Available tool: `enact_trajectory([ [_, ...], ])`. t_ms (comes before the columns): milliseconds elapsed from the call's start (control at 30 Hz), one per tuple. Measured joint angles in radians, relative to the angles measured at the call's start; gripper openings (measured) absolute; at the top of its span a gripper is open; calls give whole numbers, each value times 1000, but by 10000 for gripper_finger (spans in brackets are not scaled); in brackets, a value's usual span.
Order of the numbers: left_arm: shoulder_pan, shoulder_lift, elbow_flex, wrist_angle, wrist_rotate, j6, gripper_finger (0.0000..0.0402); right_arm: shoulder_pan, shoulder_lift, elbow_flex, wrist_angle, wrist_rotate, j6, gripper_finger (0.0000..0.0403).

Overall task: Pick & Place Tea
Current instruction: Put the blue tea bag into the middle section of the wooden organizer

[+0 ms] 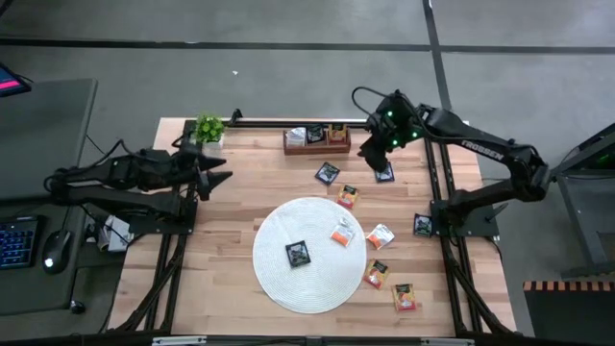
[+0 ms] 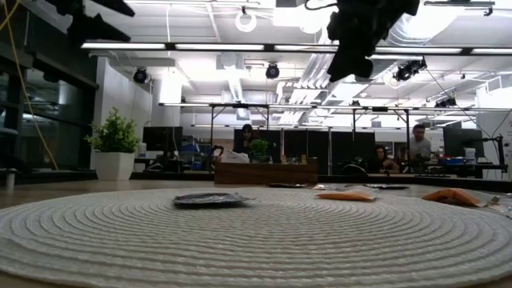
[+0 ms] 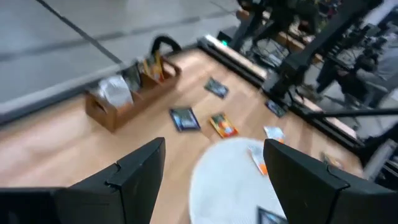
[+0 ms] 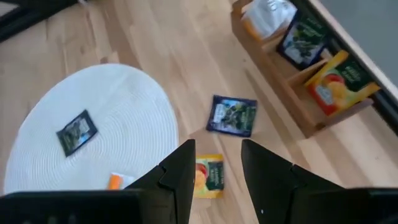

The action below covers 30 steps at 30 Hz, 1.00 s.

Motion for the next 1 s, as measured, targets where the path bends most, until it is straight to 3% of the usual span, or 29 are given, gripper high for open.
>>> enact_trajectory([
  [400, 0, 92, -66, 67, 202, 1, 271, 214, 1, 0, 1, 13, 157, 126],
  [700, 0, 193, -66, 104, 313, 60, 271, 413, 3, -4, 22, 137, 324, 121],
  [867, 0, 219, -66, 131, 339, 87, 271, 529, 5, -11, 45, 210, 425, 83],
  [1000, 0, 236, -66, 131, 365, 107, 271, 616, 5, -11, 79, 313, 493, 29],
])
